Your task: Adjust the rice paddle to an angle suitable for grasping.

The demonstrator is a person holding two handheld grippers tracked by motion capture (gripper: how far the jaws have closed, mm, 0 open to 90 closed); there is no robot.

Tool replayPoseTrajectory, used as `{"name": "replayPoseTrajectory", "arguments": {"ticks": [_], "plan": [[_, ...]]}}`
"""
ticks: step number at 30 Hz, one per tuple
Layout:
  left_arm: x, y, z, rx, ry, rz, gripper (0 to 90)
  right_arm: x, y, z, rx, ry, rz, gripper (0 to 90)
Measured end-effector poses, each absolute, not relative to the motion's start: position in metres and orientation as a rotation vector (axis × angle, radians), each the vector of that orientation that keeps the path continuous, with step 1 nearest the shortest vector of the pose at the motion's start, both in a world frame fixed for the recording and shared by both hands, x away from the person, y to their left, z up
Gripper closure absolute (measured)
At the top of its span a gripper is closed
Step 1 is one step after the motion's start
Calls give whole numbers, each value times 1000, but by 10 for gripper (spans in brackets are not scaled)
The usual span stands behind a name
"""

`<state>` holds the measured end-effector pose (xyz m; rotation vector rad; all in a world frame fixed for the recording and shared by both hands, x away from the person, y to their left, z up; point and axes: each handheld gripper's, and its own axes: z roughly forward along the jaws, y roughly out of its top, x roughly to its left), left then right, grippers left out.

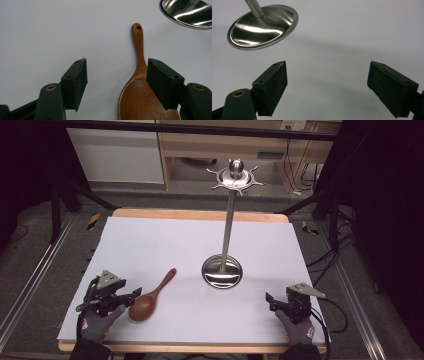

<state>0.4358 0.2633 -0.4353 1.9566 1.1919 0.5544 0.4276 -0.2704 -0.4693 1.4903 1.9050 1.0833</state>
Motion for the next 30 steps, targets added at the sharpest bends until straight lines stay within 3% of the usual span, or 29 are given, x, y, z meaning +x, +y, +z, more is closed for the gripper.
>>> {"name": "replayPoseTrajectory", "arguments": {"ticks": [30], "plan": [[460,238,-413,2073,1117,508,352,429,-275,-465,1533,1901,1063,157]]}}
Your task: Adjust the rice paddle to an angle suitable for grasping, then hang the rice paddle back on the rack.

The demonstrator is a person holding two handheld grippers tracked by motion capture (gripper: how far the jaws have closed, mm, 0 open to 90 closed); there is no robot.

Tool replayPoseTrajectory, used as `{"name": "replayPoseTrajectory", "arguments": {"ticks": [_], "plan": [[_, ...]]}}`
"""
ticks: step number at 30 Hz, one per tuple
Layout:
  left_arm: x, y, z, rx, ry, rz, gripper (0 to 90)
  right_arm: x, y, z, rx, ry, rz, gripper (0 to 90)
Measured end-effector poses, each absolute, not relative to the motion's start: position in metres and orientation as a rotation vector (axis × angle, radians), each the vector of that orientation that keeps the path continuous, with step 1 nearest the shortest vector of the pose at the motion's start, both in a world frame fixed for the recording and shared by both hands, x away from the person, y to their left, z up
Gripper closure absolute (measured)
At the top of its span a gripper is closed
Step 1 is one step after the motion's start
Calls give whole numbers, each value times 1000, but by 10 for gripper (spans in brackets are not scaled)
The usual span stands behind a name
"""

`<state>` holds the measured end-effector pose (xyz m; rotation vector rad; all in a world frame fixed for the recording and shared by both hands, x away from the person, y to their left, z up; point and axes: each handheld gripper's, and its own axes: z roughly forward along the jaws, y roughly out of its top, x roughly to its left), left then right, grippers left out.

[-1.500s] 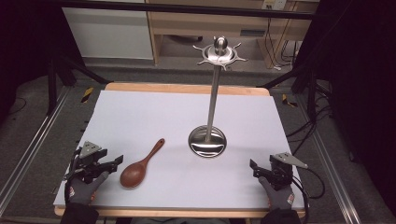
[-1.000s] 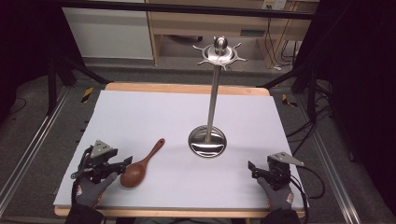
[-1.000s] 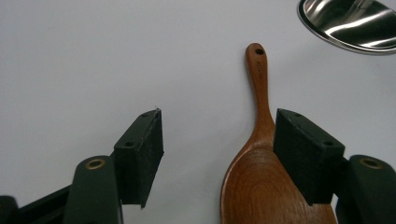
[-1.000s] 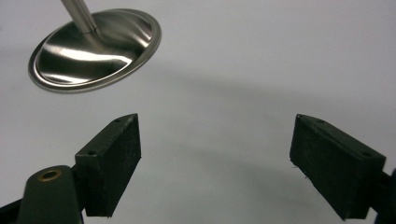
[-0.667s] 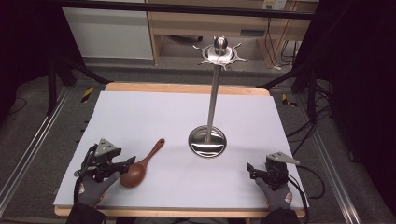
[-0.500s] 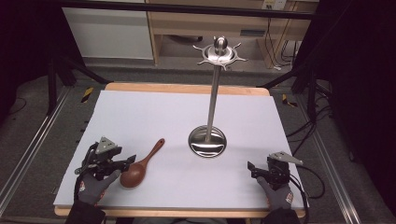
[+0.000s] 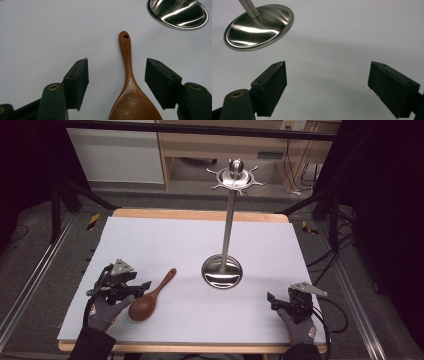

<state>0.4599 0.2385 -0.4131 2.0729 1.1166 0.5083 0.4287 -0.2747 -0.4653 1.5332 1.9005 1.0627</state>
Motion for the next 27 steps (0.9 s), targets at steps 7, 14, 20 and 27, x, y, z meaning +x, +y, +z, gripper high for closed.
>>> {"name": "replayPoseTrajectory", "arguments": {"ticks": [7,14,20,27], "plan": [[466,226,-409,2128,1089,500,372,429,-269,-464,1492,1944,1009,158],[476,212,-406,2215,1047,498,420,430,-266,-464,1473,1966,975,158],[480,204,-407,2248,1044,489,455,430,-266,-463,1474,1971,974,158],[486,198,-407,2306,1041,464,487,431,-264,-465,1475,1986,972,184]]}}
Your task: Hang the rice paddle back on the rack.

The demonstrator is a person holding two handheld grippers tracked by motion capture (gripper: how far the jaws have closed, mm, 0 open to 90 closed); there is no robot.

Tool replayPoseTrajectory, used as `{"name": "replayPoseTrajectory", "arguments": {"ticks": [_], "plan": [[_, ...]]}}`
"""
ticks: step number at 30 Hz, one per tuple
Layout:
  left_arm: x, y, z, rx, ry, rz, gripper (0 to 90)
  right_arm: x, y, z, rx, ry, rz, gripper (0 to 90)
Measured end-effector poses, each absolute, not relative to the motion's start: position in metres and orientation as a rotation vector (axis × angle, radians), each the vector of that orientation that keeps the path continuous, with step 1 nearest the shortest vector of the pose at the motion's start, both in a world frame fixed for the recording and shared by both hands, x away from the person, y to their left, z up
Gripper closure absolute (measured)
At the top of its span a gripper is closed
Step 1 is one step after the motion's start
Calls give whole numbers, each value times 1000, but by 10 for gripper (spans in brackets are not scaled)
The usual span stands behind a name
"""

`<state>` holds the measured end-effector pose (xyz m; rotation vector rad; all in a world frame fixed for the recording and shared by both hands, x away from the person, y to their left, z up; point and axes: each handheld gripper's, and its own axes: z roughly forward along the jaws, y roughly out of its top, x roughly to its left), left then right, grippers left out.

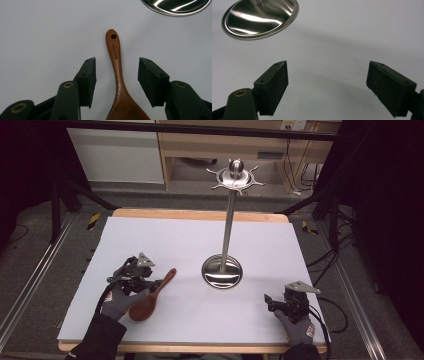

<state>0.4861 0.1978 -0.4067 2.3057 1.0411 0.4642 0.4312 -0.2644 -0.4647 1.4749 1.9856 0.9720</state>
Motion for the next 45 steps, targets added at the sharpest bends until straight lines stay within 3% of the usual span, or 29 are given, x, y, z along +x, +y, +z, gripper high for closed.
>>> {"name": "replayPoseTrajectory", "arguments": {"ticks": [19,37,45], "plan": [[494,187,-421,2397,1035,416,542,434,-260,-465,1456,2024,965,184],[499,181,-430,2513,1061,379,541,435,-260,-465,1452,2034,954,205],[506,180,-439,2553,1089,342,617,434,-259,-465,1457,2048,958,216]]}}
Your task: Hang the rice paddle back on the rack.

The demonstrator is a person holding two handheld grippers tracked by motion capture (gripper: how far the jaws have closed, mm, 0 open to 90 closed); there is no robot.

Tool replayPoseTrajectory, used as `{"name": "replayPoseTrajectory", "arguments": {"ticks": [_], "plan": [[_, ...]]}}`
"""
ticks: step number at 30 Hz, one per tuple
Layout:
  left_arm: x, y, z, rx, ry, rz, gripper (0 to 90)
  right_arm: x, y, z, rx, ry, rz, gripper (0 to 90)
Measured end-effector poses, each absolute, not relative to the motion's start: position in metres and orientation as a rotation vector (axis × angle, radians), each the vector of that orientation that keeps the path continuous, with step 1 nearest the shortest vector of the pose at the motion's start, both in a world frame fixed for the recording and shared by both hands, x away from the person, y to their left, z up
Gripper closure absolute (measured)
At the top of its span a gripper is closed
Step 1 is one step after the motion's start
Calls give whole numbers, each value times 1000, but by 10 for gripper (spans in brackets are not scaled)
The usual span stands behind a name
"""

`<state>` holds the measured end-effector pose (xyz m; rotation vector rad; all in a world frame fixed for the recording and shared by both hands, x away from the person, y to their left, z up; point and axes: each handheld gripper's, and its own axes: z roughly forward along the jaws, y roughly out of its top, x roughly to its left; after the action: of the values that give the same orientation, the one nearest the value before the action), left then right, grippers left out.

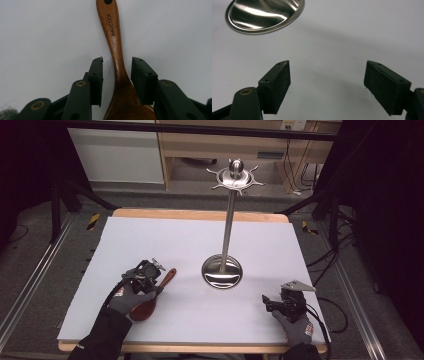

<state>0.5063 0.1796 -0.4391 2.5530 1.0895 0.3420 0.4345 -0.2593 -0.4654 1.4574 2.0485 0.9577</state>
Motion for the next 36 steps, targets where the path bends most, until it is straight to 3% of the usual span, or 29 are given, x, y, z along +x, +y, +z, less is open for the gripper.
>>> {"name": "replayPoseTrajectory", "arguments": {"ticks": [23,36], "plan": [[517,174,-448,2558,1201,229,732,436,-256,-466,1456,2074,958,205],[518,167,-447,2607,1193,253,770,438,-256,-467,1465,2087,957,198]]}}
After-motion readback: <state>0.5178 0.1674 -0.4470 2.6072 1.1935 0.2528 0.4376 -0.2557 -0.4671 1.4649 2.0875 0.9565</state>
